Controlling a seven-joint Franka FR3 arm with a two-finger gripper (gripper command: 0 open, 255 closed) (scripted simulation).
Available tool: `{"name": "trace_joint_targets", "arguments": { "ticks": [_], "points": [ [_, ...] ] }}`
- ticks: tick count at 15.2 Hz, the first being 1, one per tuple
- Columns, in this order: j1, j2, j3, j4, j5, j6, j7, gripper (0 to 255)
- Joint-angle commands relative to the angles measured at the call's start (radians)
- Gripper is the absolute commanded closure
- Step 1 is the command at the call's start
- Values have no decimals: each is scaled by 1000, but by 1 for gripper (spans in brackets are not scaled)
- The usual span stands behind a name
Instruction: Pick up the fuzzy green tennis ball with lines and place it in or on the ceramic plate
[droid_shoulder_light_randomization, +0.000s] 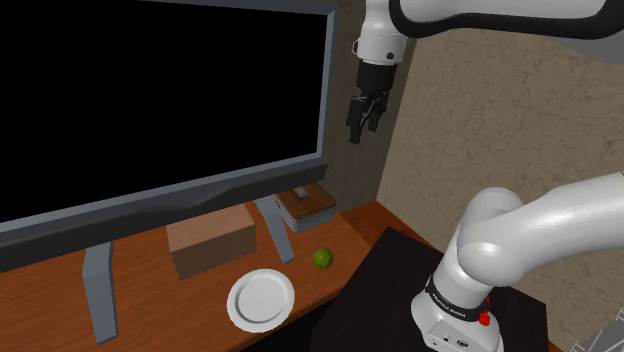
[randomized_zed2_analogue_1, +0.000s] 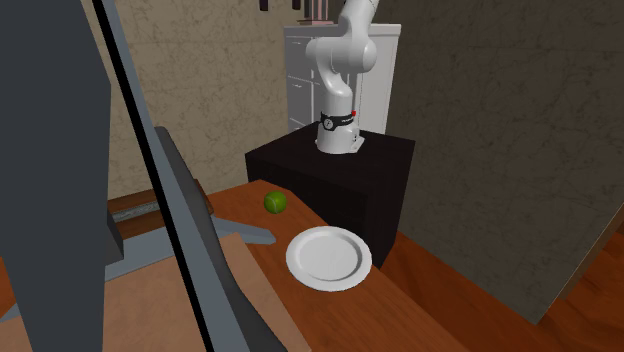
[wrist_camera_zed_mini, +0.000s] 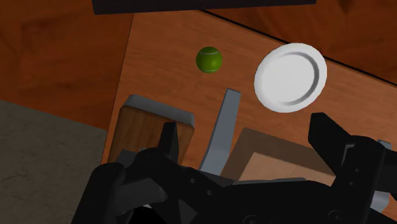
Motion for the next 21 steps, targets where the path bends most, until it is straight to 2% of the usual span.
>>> {"name": "trace_joint_targets", "arguments": {
  "ticks": [1, 7, 12, 17, 21],
  "points": [
    [0, 0, 0, 0, 0, 0, 0, 0],
    [4, -57, -41, -243, 6, 217, -54, 0],
    [5, -55, -79, -416, 10, 416, -105, 0],
    [12, 11, -122, -556, 20, 646, -166, 0],
    [32, 127, -168, -637, 41, 860, -228, 0]
  ]
}}
